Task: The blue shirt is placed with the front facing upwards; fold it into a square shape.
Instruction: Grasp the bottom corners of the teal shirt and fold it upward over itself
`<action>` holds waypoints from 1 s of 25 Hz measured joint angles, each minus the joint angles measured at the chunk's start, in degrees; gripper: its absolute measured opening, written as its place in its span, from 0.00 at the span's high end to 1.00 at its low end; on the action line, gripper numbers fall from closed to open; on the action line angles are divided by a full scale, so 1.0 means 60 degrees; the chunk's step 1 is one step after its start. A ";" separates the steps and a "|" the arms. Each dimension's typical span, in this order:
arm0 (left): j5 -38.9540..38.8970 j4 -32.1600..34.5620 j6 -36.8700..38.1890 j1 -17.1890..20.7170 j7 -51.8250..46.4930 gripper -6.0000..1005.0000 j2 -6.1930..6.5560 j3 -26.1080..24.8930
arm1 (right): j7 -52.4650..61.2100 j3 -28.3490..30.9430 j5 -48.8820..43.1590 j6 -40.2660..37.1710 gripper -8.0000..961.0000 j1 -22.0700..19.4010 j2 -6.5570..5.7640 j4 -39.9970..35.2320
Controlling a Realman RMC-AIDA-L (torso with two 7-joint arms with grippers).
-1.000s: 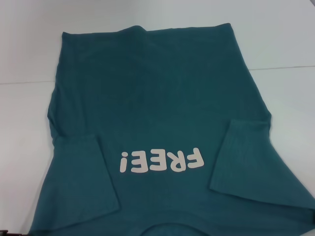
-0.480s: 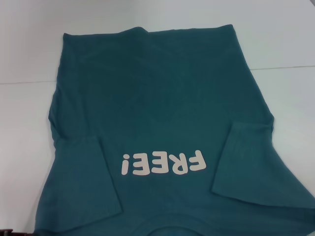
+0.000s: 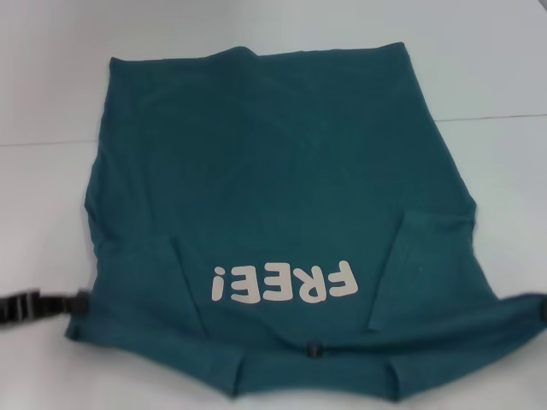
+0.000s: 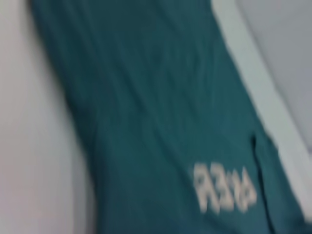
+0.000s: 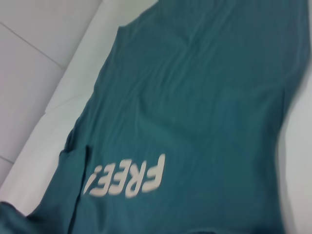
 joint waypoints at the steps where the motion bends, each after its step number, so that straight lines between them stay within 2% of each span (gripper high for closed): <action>1: -0.0189 -0.0202 -0.0212 -0.0131 0.0002 0.97 0.0052 -0.0005 | 0.0000 0.0004 0.0002 0.0133 0.96 0.0143 -0.0016 0.0000; 4: -0.0590 -0.0719 -0.0909 -0.0587 0.0013 0.97 0.0163 0.0036 | 0.0000 0.0004 0.0006 0.0548 0.96 0.0615 -0.0045 -0.0001; 10: -0.0873 -0.1607 -0.2543 -0.1573 0.0016 0.97 0.0256 0.0035 | 0.0079 -0.0082 0.0007 0.1660 0.96 0.1618 -0.0055 0.0048; 15: -0.1180 -0.2164 -0.4148 -0.2316 0.0016 0.97 0.0283 0.0047 | 0.0031 -0.0147 0.0007 0.2783 0.96 0.2361 0.0093 0.0141; 25: -0.2161 -0.3026 -0.6390 -0.2936 0.0616 0.97 0.0277 0.0121 | 0.0005 -0.1389 0.0005 0.5364 0.95 0.3627 0.0168 0.1016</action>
